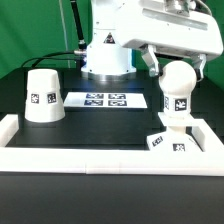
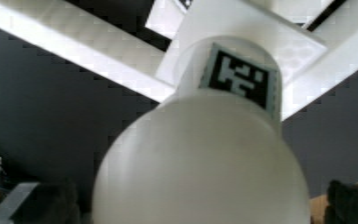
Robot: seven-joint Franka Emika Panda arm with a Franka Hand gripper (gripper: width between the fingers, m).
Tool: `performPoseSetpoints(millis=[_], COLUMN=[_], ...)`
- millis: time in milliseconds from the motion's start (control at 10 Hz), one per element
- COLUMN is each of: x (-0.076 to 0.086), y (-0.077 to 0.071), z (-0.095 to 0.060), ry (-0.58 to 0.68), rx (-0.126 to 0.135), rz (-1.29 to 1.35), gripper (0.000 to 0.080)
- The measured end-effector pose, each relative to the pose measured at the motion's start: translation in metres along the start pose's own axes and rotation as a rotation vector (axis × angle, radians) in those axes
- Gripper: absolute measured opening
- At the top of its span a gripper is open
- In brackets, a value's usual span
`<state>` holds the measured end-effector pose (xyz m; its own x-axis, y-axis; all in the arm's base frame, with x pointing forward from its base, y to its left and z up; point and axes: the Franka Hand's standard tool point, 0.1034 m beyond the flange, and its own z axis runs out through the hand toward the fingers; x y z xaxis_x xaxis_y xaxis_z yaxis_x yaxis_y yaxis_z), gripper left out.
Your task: Assemble lamp
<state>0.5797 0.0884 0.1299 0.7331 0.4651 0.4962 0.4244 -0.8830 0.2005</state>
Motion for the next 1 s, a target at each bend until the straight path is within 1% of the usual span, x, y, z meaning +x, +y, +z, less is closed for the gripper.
performPoseSetpoints(millis=[100,300,400,500,600,800,1000], x=[0.001,-0.001,-0.007,-0.002,0.004,0.007,0.008], y=[0.000,-0.001,-0.002,0.001,0.004,0.005,0.002], z=[-0.003,-0.001,0.004,0.006,0.006,0.007,0.008], ry=[-0.025,-0.030,-0.115,-0.203,-0.261,-0.384,-0.531], rx=[0.007,0.008,0.030,0.051,0.063,0.088,0.116], rz=[0.001,0.002,0.000,-0.002,-0.002,0.000,-0.001], gripper=[0.0699,0.0699,0.0699,0.0699,0.0699,0.0699,0.0699])
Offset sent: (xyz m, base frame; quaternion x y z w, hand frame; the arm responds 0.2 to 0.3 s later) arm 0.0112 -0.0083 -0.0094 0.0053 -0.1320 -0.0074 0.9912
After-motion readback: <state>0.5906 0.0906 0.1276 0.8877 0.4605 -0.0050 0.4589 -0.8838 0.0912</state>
